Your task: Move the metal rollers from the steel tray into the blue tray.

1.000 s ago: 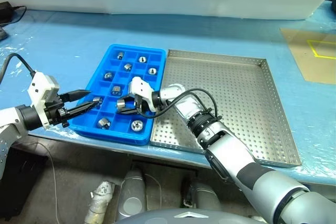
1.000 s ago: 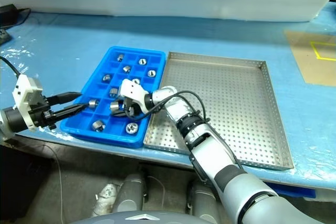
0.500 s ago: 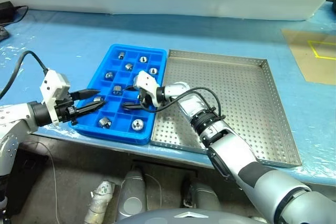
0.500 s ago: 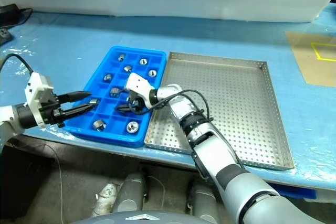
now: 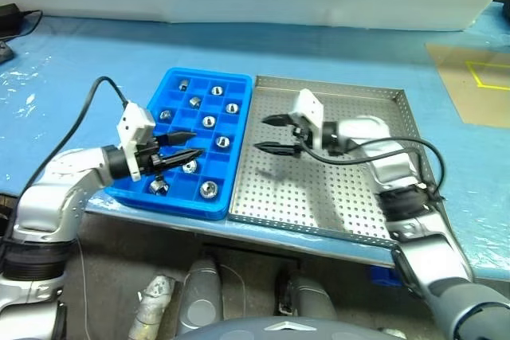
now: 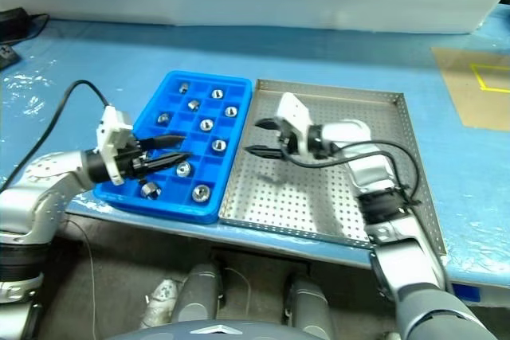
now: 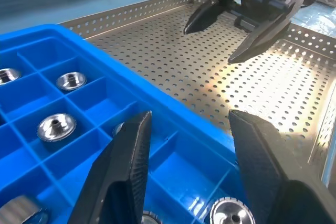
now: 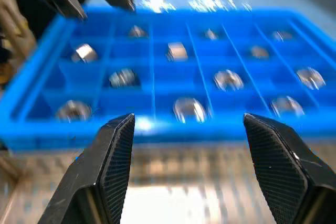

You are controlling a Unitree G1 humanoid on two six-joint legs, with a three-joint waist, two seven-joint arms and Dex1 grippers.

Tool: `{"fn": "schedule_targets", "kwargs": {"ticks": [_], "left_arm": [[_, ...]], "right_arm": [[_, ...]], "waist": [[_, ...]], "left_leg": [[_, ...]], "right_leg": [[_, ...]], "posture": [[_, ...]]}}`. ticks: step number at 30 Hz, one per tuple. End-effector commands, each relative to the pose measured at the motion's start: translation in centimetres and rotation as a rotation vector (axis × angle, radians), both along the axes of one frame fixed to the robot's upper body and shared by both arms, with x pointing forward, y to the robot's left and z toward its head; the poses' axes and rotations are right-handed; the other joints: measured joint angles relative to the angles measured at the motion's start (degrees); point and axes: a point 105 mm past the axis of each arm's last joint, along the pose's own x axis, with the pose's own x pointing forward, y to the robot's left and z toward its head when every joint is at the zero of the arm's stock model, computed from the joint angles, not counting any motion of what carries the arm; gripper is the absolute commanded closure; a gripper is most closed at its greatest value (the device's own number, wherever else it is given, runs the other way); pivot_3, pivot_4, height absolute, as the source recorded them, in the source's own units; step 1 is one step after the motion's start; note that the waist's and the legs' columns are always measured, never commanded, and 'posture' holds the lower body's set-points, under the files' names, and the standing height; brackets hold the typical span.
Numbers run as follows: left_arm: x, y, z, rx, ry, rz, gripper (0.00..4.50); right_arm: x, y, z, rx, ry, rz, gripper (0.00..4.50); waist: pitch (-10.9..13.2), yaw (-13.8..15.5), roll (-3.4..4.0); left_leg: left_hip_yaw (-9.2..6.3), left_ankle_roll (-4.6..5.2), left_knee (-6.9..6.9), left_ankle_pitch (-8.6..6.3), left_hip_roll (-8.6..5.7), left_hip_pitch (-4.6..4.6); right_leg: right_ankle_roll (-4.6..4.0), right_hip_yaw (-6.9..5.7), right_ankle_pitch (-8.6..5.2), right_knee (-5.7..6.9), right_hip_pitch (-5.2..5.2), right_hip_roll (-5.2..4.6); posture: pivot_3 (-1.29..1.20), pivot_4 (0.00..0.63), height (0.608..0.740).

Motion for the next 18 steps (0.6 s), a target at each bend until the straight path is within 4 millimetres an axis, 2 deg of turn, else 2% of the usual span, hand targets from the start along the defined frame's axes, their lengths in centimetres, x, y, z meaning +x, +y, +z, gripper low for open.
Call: {"fn": "schedule_targets", "kwargs": {"ticks": [1, 4, 7, 11, 18], "left_arm": [[0.9, -0.8, -0.7, -0.001, -0.019, 0.000, 2.04], [1.6, -1.3, -2.0, -0.007, -0.003, 0.008, 2.04], [2.2, -1.6, -2.5, -0.022, 0.008, 0.012, 2.04], [2.7, -1.6, -2.1, -0.019, -0.007, 0.000, 2.04], [3.3, -1.2, -1.3, -0.018, -0.036, 0.001, 2.04]], "right_arm": [[0.4, -2.0, 0.7, 0.033, -0.039, -0.124, 1.13], [0.6, -2.7, 0.3, 0.056, -0.039, -0.202, 1.13], [0.1, -2.2, 0.4, 0.107, -0.031, -0.234, 1.13], [-0.7, -2.1, 0.2, 0.105, -0.027, -0.239, 1.13], [-0.7, -2.7, 0.5, 0.114, -0.022, -0.268, 1.13]], "waist": [[0.00, -0.71, 0.00], [0.00, -1.72, 0.00], [0.00, -2.57, 0.00], [0.00, -2.89, 0.00], [0.00, -2.87, 0.00]], "left_leg": [[0.03, 0.00, 0.01, 0.00, 0.01, 0.05], [0.04, 0.01, -0.01, 0.00, 0.01, 0.14], [0.04, 0.02, -0.03, 0.00, 0.00, 0.12], [0.04, 0.10, -0.01, -0.04, 0.00, 0.12], [0.05, 0.14, 0.04, -0.07, -0.01, 0.24]], "right_leg": [[-0.06, 0.03, -0.03, -0.01, 0.04, 0.01], [-0.07, 0.04, -0.04, 0.00, 0.08, 0.01], [-0.08, 0.03, -0.05, 0.00, 0.08, 0.01], [-0.08, 0.02, -0.05, -0.03, 0.09, 0.01], [-0.09, 0.03, -0.05, -0.04, 0.27, -0.01]], "posture": [[0.03, 0.150, 0.740], [0.01, 0.150, 0.740], [-0.01, 0.150, 0.740], [-0.03, 0.150, 0.740], [-0.03, 0.150, 0.740]]}}
